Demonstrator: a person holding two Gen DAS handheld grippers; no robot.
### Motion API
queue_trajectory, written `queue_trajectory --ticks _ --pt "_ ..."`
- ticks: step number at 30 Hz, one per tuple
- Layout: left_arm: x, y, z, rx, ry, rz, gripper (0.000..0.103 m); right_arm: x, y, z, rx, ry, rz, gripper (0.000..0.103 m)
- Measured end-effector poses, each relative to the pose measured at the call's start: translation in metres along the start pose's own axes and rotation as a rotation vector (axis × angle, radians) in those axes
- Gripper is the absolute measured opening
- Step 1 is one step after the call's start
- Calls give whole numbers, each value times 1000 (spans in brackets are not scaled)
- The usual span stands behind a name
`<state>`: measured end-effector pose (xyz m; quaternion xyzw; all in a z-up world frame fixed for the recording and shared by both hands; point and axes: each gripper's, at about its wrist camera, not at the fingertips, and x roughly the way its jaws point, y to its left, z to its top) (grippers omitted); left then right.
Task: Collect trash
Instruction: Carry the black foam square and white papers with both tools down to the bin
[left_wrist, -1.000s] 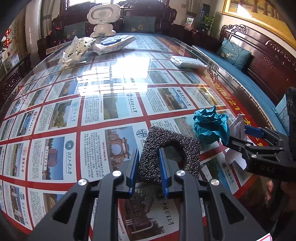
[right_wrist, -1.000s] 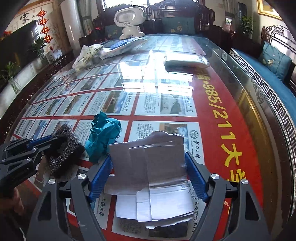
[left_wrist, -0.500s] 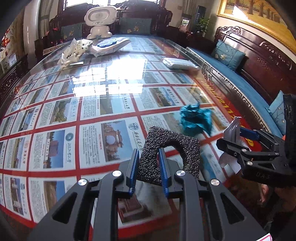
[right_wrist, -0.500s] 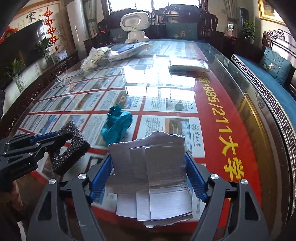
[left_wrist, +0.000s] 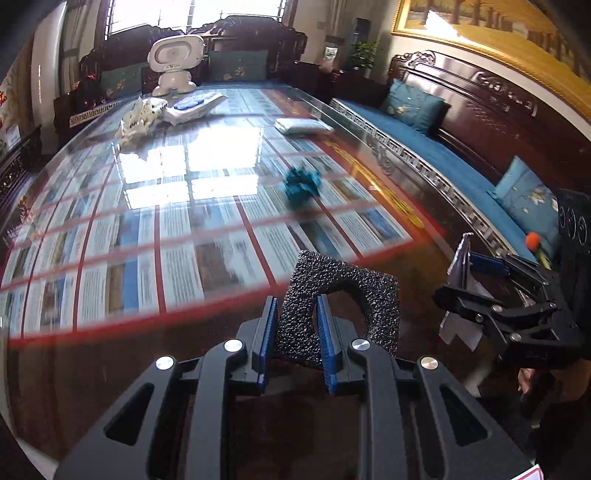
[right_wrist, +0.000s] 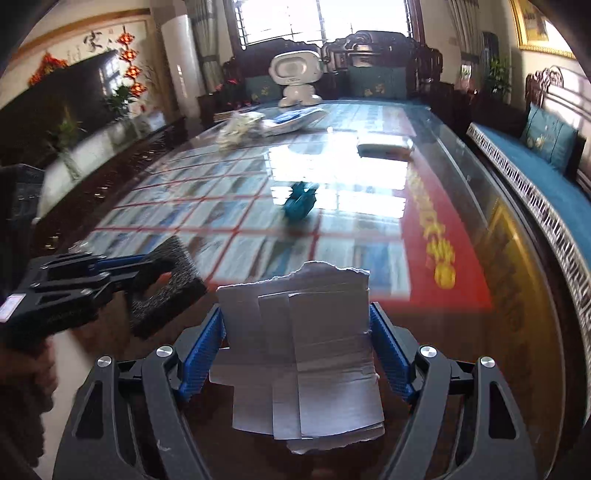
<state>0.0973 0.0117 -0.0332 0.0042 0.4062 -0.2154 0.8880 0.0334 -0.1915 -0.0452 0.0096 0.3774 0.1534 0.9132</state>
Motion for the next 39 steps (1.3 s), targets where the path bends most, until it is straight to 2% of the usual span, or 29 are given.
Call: queue_trajectory --ticks 7,12,16,21,26,27,28,31,34,39 --pt "-54 -36 -80 72 19 -59 23 -61 27 -84 9 19 32 74" --pt "-69 -51 -136 72 70 -117 23 -83 44 -140 4 74 31 74" --pt "-56 -59 -180 81 150 -148 23 -85 53 -185 17 126 16 74" --pt "-9 -64 -237 54 317 -172 23 -69 57 -228 48 209 30 74" --pt "33 -66 -275 58 441 -178 23 -47 54 -256 75 282 9 74" --pt "38 -65 -277 61 451 -174 25 -43 52 -260 78 294 2 74" --pt "42 -66 -279 70 454 -164 34 -40 51 -263 86 304 3 74" --pt "52 -70 -285 96 470 -145 52 -32 49 -270 97 330 9 74" --pt "54 -71 -287 114 468 -135 56 -28 49 -279 99 347 15 74" --pt "60 -72 -280 120 464 -118 56 -17 49 -282 86 364 29 74"
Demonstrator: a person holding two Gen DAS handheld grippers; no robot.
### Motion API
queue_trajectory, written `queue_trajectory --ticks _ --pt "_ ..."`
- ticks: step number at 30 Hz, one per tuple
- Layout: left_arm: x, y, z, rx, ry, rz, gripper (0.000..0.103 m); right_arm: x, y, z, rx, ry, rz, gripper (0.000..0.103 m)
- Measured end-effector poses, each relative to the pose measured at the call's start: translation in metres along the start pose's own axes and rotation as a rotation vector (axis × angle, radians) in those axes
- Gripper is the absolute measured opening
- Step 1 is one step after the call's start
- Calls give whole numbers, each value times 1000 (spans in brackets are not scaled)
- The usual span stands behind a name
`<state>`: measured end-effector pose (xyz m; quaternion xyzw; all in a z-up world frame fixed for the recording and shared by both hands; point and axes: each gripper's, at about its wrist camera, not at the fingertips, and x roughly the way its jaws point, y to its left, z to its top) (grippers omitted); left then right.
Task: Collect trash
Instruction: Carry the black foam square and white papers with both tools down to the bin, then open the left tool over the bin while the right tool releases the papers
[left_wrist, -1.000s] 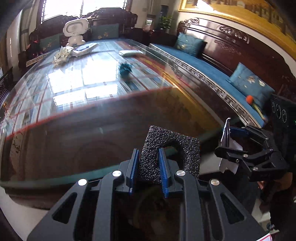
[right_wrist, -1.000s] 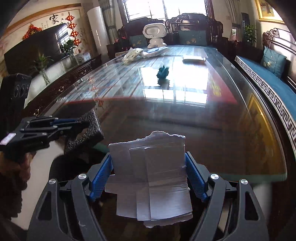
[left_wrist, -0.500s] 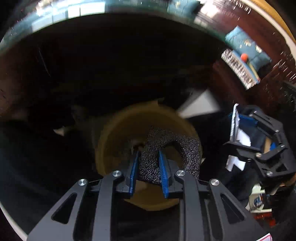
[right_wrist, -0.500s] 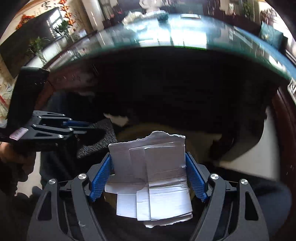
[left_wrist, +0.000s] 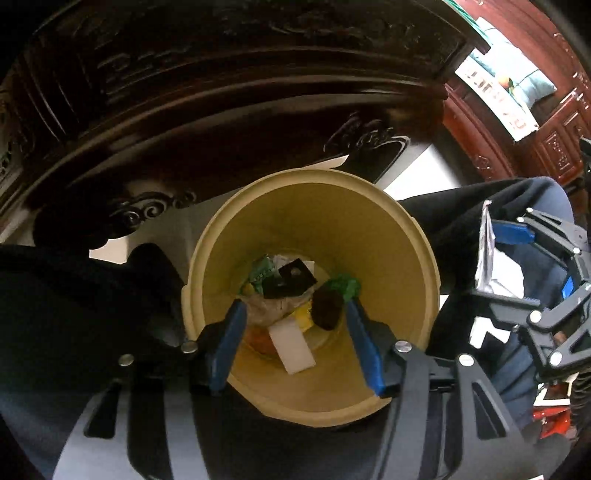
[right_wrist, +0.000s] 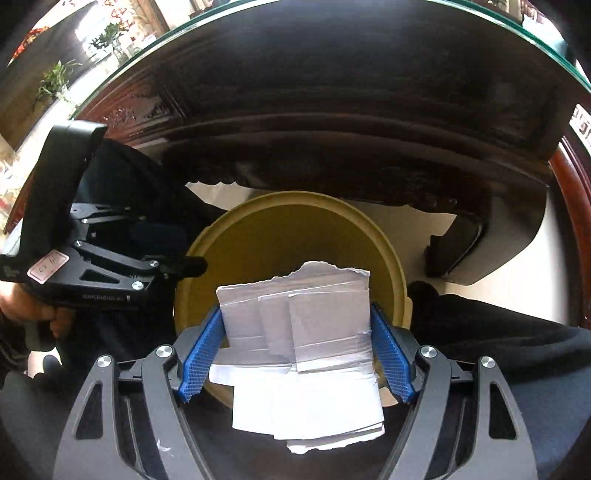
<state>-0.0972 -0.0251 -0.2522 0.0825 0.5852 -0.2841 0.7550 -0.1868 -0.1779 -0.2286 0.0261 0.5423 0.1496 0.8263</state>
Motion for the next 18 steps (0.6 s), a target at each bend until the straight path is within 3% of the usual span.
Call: queue_trajectory --ticks 18 --pt "-13 7 11 2 -21 61 58 14 12 8 -46 43 31 79"
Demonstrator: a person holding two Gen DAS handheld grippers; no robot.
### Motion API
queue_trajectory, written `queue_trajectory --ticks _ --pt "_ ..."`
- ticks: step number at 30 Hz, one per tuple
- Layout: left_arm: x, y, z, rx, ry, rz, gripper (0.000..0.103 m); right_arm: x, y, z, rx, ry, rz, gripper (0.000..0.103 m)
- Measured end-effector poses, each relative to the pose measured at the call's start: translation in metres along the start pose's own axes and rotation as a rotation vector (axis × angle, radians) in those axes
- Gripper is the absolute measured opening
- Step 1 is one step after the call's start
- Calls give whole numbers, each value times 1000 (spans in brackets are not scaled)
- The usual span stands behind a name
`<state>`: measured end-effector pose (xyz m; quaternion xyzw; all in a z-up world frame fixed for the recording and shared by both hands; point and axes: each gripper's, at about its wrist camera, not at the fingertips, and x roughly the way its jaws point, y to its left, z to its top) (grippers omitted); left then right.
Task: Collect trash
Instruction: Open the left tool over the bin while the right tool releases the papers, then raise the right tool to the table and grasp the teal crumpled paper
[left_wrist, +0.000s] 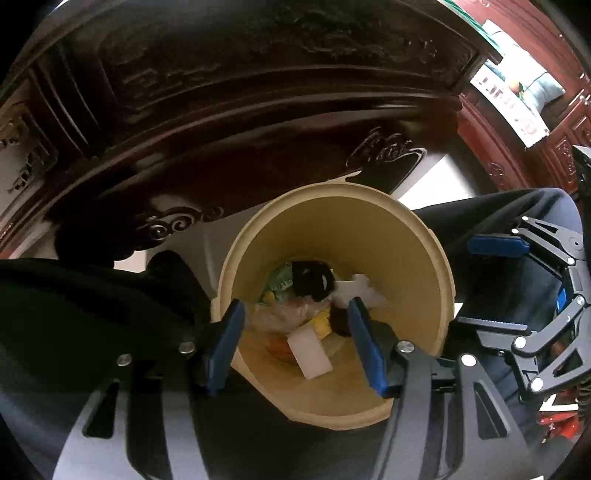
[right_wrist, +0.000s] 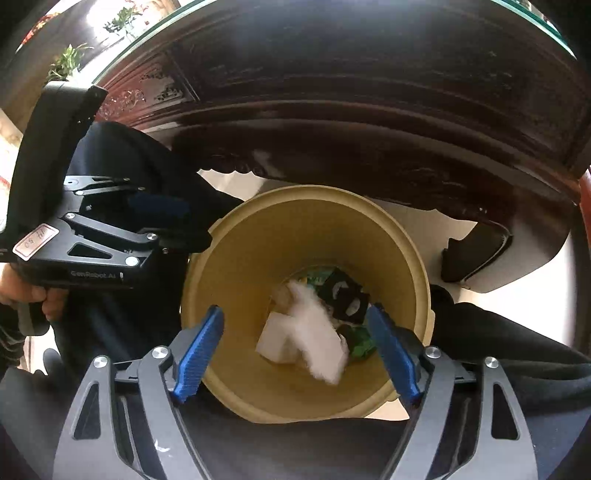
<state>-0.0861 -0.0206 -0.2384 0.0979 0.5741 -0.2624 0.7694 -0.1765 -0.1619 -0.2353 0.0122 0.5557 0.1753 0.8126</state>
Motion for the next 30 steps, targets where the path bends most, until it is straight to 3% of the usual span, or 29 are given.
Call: queue_trajectory --ticks 9,15,22,26,30 --pt "-21 -3 8 16 -51 11 59 -16 1 4 -11 -51 4 76" --pt "-78 -7 32 33 -185 25 70 -57 1 27 -39 -154 -22 76" --pt "-162 -4 95 81 -413 87 83 -123 -5 93 -110 -347 -138 77" --pt "-186 6 138 58 -487 108 89 -143 -20 141 -83 -434 -118 78" --pt "-186 22 188 12 -501 128 89 -144 -37 191 -65 -465 -88 78"
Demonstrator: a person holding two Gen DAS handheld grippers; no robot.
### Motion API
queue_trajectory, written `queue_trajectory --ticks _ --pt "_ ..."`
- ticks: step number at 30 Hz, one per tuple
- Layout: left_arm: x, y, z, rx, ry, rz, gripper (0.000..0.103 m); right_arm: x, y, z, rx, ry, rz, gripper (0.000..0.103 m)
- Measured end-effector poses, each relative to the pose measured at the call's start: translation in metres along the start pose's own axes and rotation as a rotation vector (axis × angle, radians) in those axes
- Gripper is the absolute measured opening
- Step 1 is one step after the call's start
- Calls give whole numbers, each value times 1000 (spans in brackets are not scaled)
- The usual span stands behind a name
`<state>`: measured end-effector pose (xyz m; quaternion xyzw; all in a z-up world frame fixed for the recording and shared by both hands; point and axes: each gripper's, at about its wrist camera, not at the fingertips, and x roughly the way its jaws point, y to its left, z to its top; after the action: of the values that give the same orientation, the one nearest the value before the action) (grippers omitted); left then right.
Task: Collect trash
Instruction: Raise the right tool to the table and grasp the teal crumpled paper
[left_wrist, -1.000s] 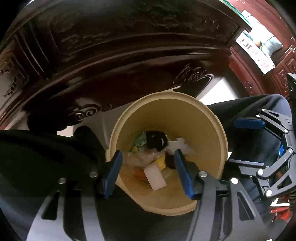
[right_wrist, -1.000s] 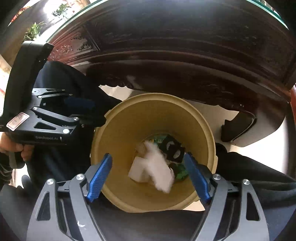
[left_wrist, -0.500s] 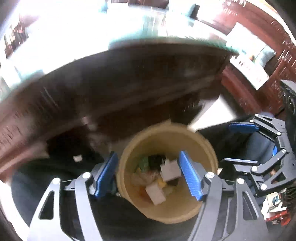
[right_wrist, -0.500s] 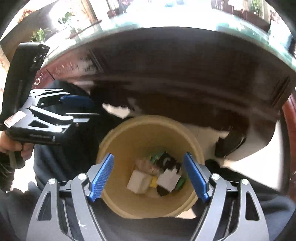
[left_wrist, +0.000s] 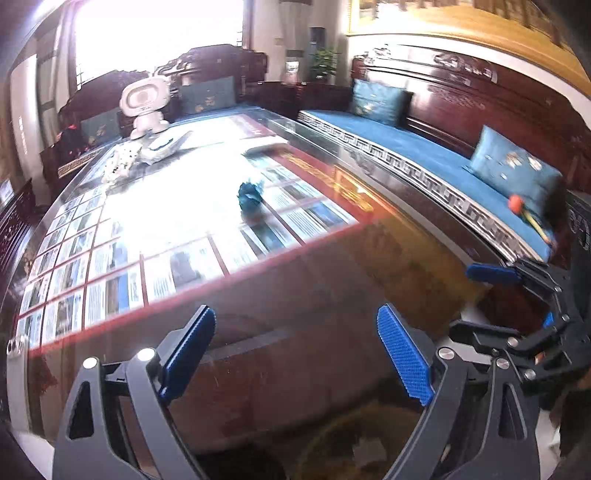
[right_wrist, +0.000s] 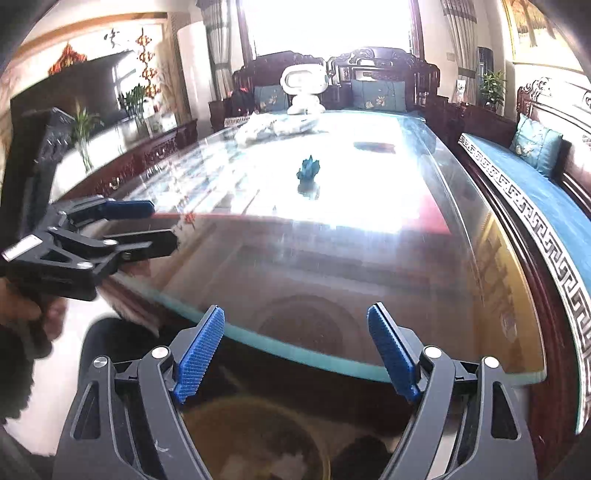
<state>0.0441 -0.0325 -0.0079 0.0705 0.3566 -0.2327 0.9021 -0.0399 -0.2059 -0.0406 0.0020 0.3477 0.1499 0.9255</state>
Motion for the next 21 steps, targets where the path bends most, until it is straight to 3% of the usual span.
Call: queue_trajectory --ticks 7,21 --pt "57 47 58 -92 -10 19 89 54 -15 48 -83 30 6 77" --pt "149 94 97 -79 29 12 89 164 -24 114 -171 135 55 76"
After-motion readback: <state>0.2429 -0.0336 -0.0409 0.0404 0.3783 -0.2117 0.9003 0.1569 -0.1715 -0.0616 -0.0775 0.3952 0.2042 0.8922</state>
